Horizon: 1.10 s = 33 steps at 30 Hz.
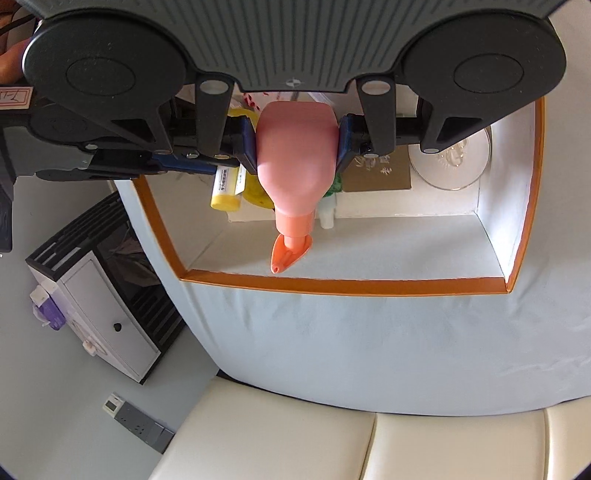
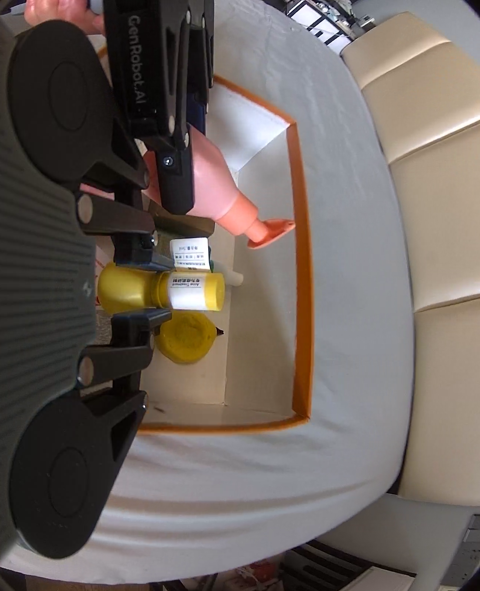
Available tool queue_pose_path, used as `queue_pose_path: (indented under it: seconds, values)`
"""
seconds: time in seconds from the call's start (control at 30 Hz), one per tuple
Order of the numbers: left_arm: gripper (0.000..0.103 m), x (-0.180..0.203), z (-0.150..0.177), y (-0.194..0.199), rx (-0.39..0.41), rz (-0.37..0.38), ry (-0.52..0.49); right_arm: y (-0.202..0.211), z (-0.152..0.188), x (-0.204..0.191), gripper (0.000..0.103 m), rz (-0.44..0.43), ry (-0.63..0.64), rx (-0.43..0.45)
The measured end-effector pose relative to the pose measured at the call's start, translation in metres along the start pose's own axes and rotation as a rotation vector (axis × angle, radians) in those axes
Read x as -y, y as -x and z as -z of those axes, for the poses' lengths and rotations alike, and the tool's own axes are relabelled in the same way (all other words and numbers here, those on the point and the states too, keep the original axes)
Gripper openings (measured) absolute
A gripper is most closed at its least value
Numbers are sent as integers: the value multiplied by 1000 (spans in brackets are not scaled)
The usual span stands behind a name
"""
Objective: Organize rigid objects
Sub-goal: 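Lower the pink bottle into the box with the left tool while the right releases the tube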
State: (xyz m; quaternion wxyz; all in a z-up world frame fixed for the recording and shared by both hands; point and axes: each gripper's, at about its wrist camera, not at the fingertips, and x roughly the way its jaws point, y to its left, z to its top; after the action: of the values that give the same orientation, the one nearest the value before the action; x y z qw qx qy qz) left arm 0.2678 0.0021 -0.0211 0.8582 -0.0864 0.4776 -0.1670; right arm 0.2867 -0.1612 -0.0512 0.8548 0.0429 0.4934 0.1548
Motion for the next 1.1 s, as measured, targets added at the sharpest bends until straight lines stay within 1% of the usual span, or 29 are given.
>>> queue_pose_path:
  seconds: [0.17,0.27,0.3,0.43,0.47,0.57,0.63,0.73,0.83,0.97,1.1]
  values:
    - [47,-7,-5,-7,-5,16,1,-20,-7,4,19,7,-23,-77]
    - [47,-9,-6,-10,-7,22,3,-27,-8,5,16,15,-30,-101]
    - [47,-10,-6,-11,-8,23,7,-26,-8,4,15,17,-25,-98]
    - [47,-11,-5,-13,-23,17,17,-14,-7,1,25,18,2,-66]
    - [47,-11,-5,-12,-28,15,24,-9,-7,0,25,22,8,-58]
    - [47,-12,-3,-10,-45,14,47,8,-3,0,26,55,34,-19]
    - [47,-10,-2,-9,-56,14,64,19,-1,3,28,90,48,8]
    - [47,-7,0,-14,-91,28,104,30,5,8,29,121,70,30]
    - [47,-2,3,-18,-112,37,134,37,8,12,30,111,63,34]
    - [47,12,9,-25,-135,36,119,44,14,18,30,97,66,51]
    - [47,19,14,-34,-168,30,133,45,17,18,30,87,84,56]
